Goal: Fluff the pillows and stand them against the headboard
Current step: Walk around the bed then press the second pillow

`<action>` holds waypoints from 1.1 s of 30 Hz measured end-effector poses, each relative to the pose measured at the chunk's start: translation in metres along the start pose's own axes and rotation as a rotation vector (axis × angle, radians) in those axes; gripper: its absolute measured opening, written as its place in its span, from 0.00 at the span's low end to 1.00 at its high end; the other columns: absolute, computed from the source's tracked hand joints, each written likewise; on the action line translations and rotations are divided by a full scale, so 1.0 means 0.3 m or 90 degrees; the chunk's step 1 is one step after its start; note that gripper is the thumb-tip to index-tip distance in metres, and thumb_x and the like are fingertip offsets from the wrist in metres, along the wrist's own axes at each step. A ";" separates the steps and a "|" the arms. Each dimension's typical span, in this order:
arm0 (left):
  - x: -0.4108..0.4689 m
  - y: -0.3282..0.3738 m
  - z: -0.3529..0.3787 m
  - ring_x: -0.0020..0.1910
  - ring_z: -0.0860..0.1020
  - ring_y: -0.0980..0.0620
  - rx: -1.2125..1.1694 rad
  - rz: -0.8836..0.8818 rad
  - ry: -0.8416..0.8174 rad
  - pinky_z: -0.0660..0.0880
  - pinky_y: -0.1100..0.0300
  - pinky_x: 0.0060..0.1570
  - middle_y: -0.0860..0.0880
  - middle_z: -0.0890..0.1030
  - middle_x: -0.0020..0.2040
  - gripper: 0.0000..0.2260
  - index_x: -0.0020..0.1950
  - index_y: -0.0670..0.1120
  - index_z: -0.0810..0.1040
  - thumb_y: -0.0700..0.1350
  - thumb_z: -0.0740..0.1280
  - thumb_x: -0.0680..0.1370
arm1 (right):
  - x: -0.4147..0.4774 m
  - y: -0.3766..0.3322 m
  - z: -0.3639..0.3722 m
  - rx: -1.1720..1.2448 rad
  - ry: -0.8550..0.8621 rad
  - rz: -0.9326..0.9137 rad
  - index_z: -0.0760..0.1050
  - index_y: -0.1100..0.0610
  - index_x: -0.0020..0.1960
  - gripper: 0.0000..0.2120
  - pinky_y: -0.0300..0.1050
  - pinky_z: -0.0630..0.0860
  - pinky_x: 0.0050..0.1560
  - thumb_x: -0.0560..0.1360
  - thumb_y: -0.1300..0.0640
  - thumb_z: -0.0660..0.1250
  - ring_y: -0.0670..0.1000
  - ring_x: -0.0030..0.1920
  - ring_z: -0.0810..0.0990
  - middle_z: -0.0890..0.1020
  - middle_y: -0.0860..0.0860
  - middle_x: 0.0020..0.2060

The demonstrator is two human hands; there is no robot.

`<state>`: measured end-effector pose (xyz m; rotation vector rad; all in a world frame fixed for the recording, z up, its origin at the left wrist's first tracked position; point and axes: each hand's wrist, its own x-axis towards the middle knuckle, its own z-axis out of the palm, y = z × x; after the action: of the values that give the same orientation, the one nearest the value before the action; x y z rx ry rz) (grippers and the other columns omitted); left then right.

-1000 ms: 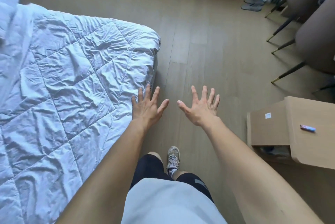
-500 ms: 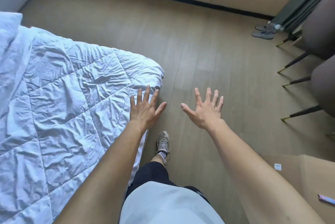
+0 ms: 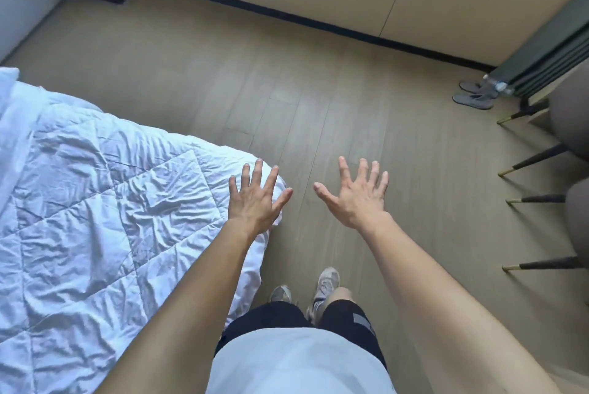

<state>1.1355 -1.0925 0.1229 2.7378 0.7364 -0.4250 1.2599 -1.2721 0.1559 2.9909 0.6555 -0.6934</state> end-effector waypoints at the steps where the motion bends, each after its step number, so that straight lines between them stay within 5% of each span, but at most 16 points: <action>1: 0.069 0.016 -0.015 0.82 0.45 0.42 -0.003 -0.008 0.001 0.46 0.38 0.77 0.47 0.46 0.84 0.32 0.83 0.56 0.50 0.68 0.46 0.82 | 0.074 0.008 -0.023 -0.004 -0.001 -0.002 0.41 0.45 0.83 0.46 0.66 0.33 0.76 0.72 0.21 0.44 0.65 0.80 0.37 0.45 0.62 0.81; 18: 0.741 0.165 -0.212 0.82 0.44 0.43 -0.069 -0.170 0.038 0.44 0.38 0.78 0.46 0.44 0.84 0.32 0.83 0.57 0.48 0.69 0.44 0.81 | 0.905 -0.048 -0.350 -0.112 -0.016 -0.176 0.43 0.47 0.83 0.46 0.67 0.36 0.76 0.73 0.22 0.42 0.65 0.80 0.40 0.47 0.64 0.81; 33: 1.138 -0.313 -0.371 0.82 0.47 0.42 -0.157 -0.408 0.067 0.48 0.37 0.78 0.46 0.46 0.84 0.32 0.83 0.56 0.50 0.68 0.46 0.81 | 1.464 -0.720 -0.499 -0.258 -0.033 -0.397 0.44 0.47 0.83 0.46 0.66 0.39 0.77 0.73 0.22 0.40 0.65 0.80 0.43 0.49 0.63 0.81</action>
<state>1.3921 -0.8264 0.0893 2.2571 1.5832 -0.2858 1.5947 -0.8863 0.1254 2.3802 1.5371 -0.5498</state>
